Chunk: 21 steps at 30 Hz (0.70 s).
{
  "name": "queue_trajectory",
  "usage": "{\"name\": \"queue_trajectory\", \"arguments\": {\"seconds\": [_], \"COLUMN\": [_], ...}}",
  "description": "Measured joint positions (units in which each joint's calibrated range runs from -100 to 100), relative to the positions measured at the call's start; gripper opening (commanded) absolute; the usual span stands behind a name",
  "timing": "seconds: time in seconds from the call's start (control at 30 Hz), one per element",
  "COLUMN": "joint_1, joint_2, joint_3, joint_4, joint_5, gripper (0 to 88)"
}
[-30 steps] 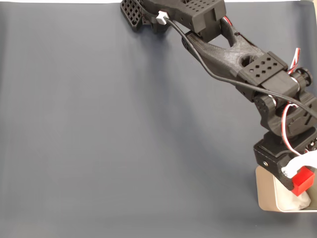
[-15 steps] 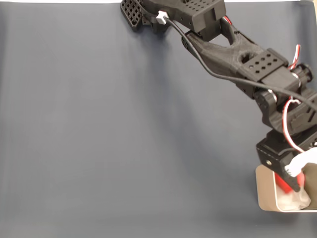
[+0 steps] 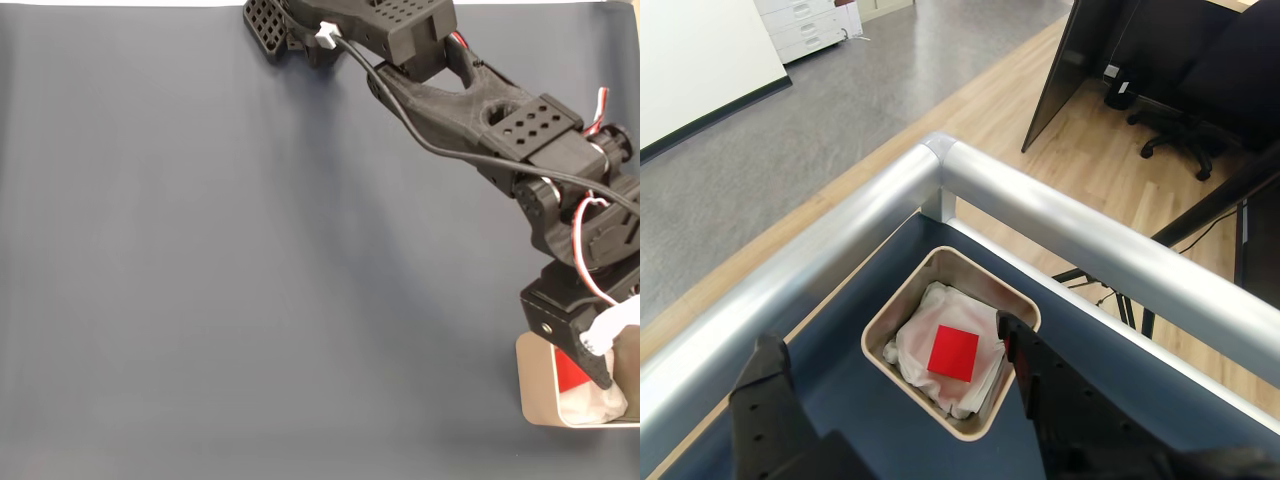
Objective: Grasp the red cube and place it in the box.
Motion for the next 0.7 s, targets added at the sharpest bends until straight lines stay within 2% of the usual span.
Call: {"name": "queue_trajectory", "arguments": {"seconds": [0.7], "joint_1": [0.0], "joint_2": [0.0], "joint_3": [0.0], "joint_4": [0.0], "joint_5": [0.0], "gripper": [45.7]}}
